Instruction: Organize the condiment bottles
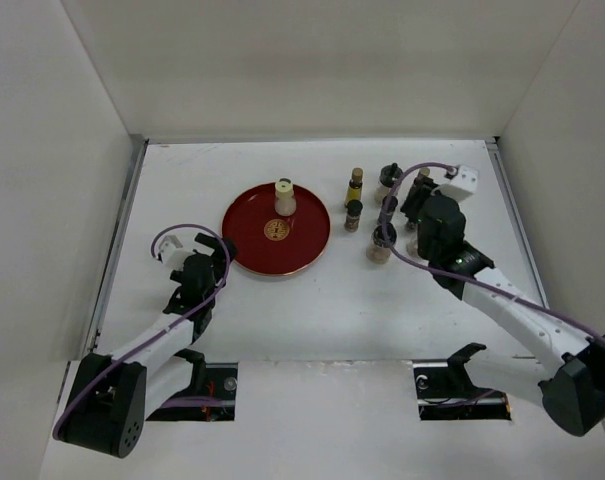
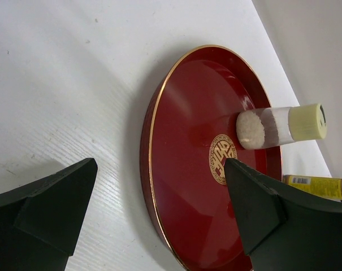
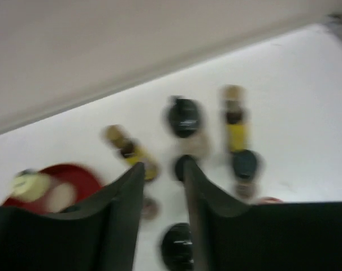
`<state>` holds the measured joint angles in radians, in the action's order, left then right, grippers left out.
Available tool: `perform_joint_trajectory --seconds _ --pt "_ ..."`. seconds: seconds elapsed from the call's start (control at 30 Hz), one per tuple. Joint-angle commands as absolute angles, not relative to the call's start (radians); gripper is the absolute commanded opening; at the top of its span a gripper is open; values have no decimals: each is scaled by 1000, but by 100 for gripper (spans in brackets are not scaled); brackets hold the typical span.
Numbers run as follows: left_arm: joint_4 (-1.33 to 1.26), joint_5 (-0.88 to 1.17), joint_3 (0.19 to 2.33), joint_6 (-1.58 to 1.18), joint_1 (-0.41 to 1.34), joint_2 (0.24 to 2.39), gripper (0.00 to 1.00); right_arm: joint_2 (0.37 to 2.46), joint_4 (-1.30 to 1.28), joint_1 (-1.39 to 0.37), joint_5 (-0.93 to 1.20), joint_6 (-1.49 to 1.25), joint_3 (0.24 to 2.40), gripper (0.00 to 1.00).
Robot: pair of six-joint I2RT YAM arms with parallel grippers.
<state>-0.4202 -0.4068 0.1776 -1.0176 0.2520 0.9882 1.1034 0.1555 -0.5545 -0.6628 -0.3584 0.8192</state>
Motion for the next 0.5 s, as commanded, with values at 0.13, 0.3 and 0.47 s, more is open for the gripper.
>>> perform_joint_trajectory --seconds 0.13,0.3,0.47 --pt "-474 -403 187 -1009 269 1006 100 1120 -41 -436 -778 -439 722 79" --pt "-477 -406 184 -1005 271 1005 100 1233 -61 -415 -729 -449 768 82" --pt "-477 -403 184 -1005 271 1006 100 1315 -52 -369 -690 -477 793 81"
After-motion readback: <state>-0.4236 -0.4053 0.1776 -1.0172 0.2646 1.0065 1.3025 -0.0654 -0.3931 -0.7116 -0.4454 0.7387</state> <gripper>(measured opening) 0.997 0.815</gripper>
